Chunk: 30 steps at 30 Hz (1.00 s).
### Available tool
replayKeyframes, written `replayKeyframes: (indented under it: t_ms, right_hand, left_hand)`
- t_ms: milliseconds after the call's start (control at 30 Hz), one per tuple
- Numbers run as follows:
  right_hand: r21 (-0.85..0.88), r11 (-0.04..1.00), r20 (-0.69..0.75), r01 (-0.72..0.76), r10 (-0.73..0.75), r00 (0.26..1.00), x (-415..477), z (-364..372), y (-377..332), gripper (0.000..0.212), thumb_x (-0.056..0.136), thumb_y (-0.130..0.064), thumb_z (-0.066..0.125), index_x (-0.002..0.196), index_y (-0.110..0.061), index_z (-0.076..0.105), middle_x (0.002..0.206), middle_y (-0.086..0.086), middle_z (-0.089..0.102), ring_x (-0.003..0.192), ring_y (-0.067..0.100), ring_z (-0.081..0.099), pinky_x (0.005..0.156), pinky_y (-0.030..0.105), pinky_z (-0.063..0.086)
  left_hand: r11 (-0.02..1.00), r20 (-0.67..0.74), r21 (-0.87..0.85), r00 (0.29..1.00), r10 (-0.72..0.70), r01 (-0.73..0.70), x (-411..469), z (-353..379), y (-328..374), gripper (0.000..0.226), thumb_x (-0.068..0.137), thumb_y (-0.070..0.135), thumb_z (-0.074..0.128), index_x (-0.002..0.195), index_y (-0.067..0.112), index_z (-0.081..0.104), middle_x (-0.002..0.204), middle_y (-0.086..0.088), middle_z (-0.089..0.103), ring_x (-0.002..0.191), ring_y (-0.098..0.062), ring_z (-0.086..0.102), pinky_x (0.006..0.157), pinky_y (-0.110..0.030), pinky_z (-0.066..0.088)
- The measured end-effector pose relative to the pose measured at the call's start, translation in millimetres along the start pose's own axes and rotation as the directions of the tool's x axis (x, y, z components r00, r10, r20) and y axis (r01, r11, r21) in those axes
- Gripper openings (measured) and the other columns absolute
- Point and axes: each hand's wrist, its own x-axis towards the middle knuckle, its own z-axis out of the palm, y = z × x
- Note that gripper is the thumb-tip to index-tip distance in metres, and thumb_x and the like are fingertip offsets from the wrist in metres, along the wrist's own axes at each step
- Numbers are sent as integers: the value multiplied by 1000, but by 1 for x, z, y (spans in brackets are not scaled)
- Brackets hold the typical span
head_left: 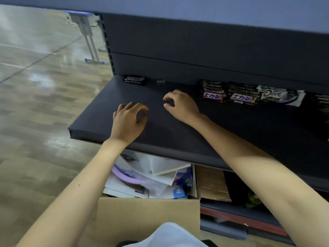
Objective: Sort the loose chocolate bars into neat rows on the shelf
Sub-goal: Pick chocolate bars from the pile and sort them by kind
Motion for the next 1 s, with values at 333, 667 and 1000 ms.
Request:
replayKeyframes:
  t_ms: [333, 667, 1000]
  right_hand:
    - [-28, 997, 12, -72, 73, 997, 88, 44, -32, 42, 90, -25, 56, 130, -16, 49, 135, 6, 47, 126, 27, 38, 103, 33, 34]
    - [-184, 962, 108, -203, 225, 968, 140, 66, -57, 55, 92, -45, 46, 140, -24, 32, 148, 2, 32, 135, 33, 20, 107, 49, 21]
    - [-220, 958, -54, -183, 176, 983, 150, 65, -62, 31, 98, -32, 37, 113, -13, 57, 121, 9, 59, 120, 30, 42, 103, 42, 22]
  left_hand:
    - [996, -115, 1, 989, 94, -94, 8, -4, -53, 33, 78, 28, 38, 86, 12, 66, 91, -5, 68, 97, -34, 57, 78, -40, 44]
    - [995, -122, -64, 990, 75, -83, 7, -4, -56, 26, 77, 24, 40, 74, 13, 63, 76, 0, 67, 88, -30, 58, 70, -34, 43]
    - [993, -126, -63, 988, 91, -100, 7, -8, -55, 26, 77, 25, 41, 73, 13, 64, 70, 1, 65, 84, -28, 59, 67, -32, 44]
